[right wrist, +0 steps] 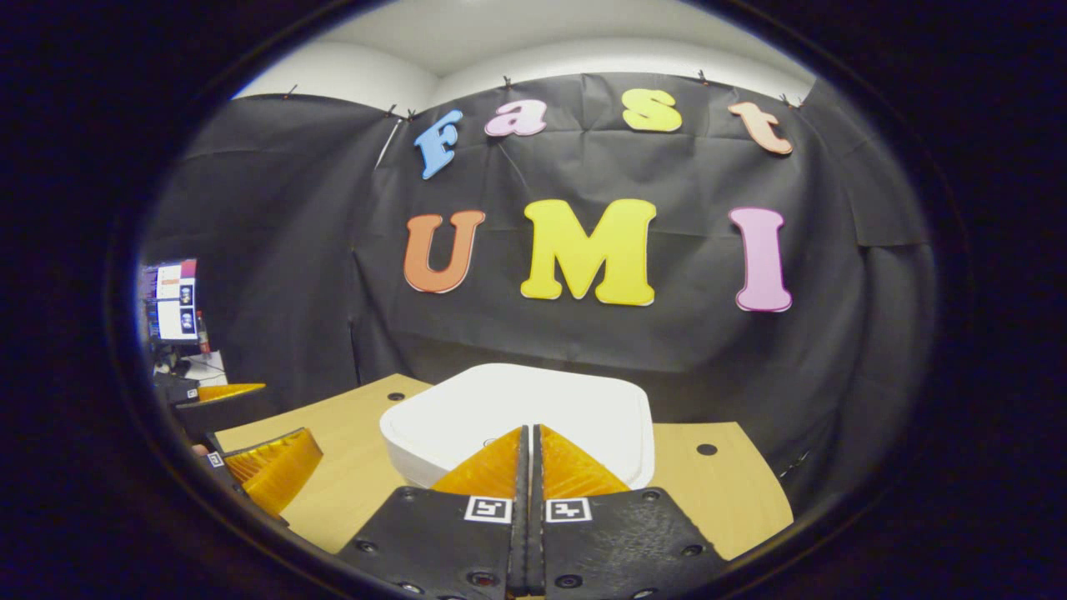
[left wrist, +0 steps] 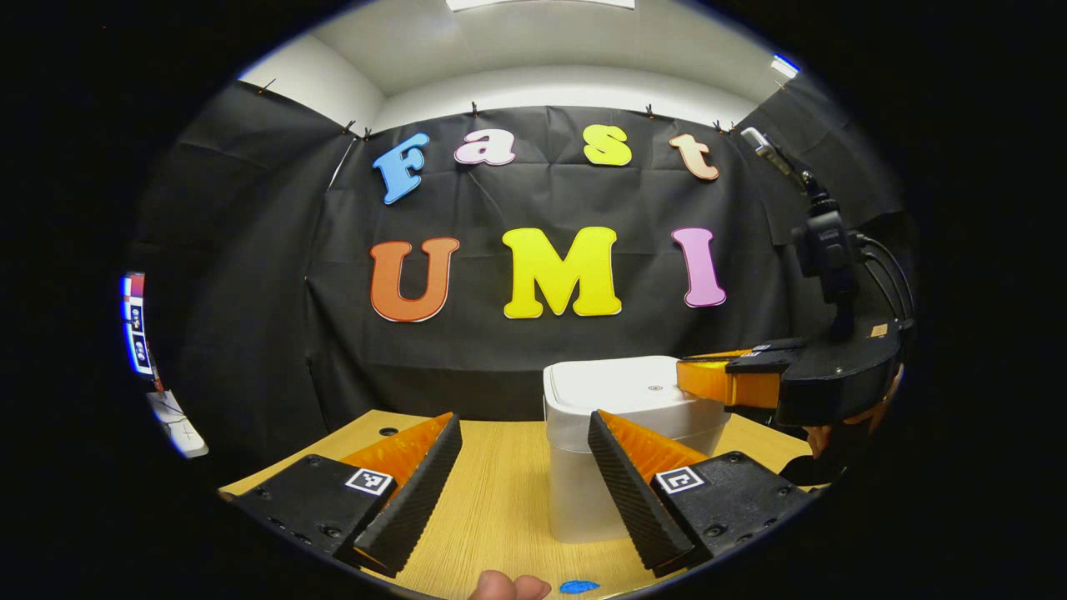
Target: Press the lid of the desktop garbage bin to open it, pick up the crumpled paper on the desktop and throw it into the bin, then pick up the pop can on the desktop and drop it into the bin, and finally close the garbage bin lid.
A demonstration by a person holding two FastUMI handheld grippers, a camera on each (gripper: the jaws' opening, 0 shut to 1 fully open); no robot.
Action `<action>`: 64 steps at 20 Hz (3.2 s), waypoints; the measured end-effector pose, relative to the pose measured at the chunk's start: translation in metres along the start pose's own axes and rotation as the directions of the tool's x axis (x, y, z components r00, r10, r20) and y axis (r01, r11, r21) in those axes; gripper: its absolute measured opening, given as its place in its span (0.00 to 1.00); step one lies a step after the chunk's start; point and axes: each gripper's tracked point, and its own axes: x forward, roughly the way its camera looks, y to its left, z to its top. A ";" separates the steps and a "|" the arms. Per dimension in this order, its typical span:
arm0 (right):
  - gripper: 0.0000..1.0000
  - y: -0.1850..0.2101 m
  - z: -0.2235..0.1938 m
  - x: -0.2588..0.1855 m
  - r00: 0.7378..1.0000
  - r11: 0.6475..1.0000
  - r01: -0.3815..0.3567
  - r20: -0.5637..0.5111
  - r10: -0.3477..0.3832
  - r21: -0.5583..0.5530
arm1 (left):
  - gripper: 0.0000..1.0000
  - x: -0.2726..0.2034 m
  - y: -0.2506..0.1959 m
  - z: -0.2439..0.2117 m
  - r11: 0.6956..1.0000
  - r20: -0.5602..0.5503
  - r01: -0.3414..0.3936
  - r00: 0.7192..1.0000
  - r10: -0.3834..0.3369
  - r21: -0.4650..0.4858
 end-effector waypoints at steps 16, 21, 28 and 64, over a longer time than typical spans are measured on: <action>0.62 -0.012 0.027 -0.027 0.991 0.997 0.045 0.128 -0.037 -0.062 | 0.99 0.001 -0.008 -0.012 1.000 -0.032 0.007 0.999 -0.007 -0.016; 0.95 -0.021 0.034 -0.041 0.985 1.000 0.028 0.169 -0.026 -0.010 | 0.99 -0.002 -0.015 -0.016 1.000 -0.036 0.009 0.999 -0.010 -0.012; 0.95 -0.036 0.028 -0.059 0.980 0.999 0.038 0.193 -0.040 0.017 | 0.99 -0.005 -0.029 -0.019 1.000 -0.040 0.014 0.999 -0.014 0.002; 0.97 -0.117 -0.140 -0.148 0.976 0.985 0.168 0.138 -0.171 0.034 | 0.99 -0.075 -0.061 -0.263 0.997 -0.515 -0.015 0.857 -0.026 -0.074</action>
